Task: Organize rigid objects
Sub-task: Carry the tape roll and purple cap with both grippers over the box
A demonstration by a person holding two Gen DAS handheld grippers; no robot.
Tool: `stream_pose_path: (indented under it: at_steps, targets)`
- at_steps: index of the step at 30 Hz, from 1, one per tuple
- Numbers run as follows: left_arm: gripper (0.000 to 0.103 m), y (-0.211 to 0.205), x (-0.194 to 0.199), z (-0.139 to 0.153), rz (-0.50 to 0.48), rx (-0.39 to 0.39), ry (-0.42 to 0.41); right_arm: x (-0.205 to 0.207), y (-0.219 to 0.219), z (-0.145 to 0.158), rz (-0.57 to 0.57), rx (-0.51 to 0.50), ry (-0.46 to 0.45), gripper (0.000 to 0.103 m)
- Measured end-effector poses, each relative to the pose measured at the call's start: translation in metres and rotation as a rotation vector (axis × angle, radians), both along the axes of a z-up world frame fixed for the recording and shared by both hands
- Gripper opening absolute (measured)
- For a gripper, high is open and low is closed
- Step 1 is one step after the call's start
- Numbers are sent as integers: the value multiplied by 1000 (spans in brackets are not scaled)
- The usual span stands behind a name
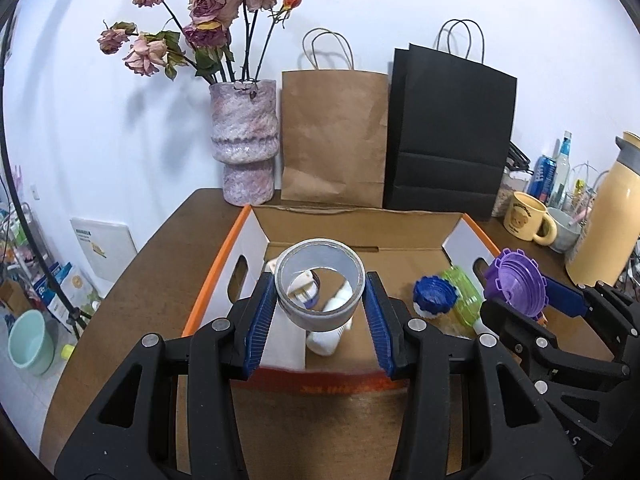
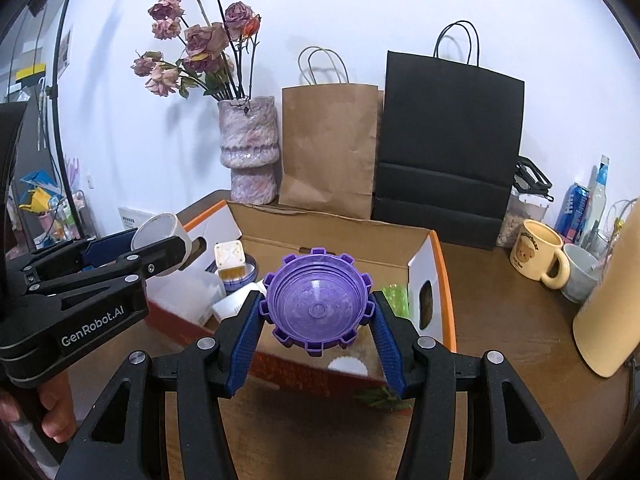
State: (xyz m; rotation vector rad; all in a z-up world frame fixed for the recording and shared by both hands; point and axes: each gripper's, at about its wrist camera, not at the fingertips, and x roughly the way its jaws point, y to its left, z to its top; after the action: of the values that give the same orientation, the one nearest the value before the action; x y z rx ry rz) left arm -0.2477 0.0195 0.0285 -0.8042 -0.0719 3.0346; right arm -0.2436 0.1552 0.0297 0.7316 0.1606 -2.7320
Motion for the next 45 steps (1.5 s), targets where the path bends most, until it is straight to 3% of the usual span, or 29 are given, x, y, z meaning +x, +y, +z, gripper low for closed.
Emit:
stream_pose_path:
  at_steps: [31,45]
  targets:
    - [40,3,-93,-18,35,-30,-49,-98,-11,-25,14,43,-60,58]
    - [41,-4,-109,-30,43,-42,-76,-113,-11,-35,18,77,-80,58]
